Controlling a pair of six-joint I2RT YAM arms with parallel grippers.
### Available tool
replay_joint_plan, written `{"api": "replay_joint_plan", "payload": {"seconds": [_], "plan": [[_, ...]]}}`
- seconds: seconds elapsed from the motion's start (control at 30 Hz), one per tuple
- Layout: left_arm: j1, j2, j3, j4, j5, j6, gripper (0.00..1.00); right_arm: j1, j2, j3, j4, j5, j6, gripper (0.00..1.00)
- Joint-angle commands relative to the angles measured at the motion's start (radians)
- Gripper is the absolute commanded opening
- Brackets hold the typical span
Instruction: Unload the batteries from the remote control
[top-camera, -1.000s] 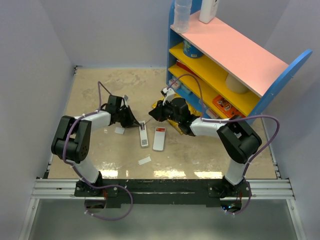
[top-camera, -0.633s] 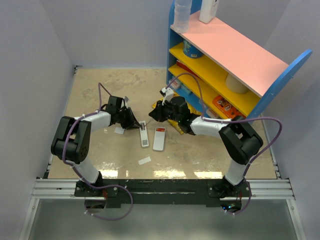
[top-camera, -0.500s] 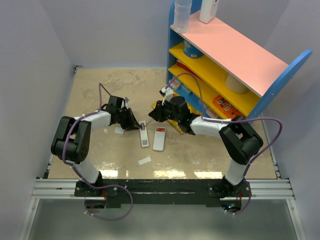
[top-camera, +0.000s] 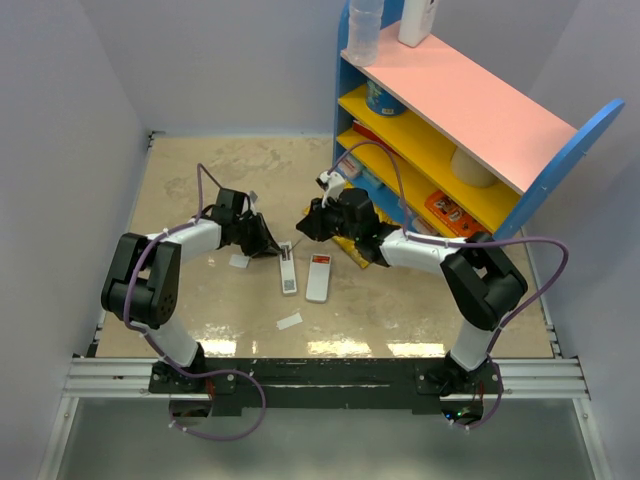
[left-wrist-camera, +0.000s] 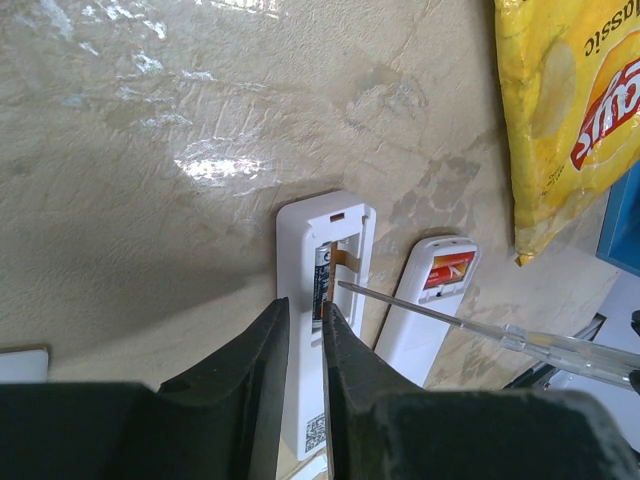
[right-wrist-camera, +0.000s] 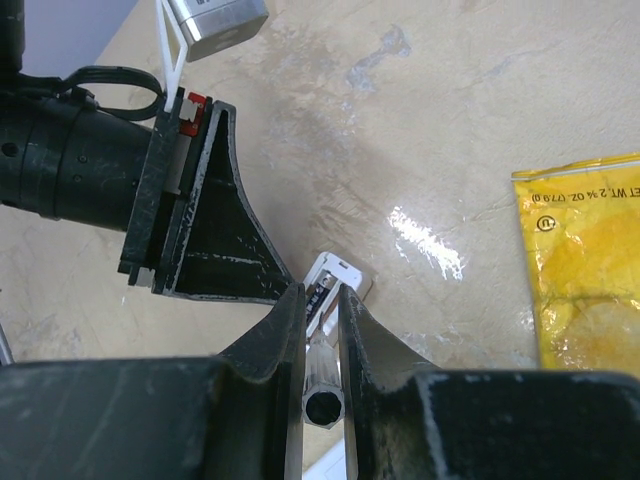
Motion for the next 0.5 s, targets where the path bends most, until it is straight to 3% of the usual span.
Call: {"api": "replay_joint_plan", "payload": {"seconds": [0.0, 0.47], "plan": [[0.006, -0.03, 0.024, -0.005, 0.012, 0.023, 0.24, 0.005, -0.043, 0.057, 0.004, -0.011, -0.036, 0.0], [0.008, -0.001, 0.015, 0.009, 0.018, 0.023, 0.21, 0.017, -0.005, 0.094, -0.026, -0.01, -0.053, 0.0]]}}
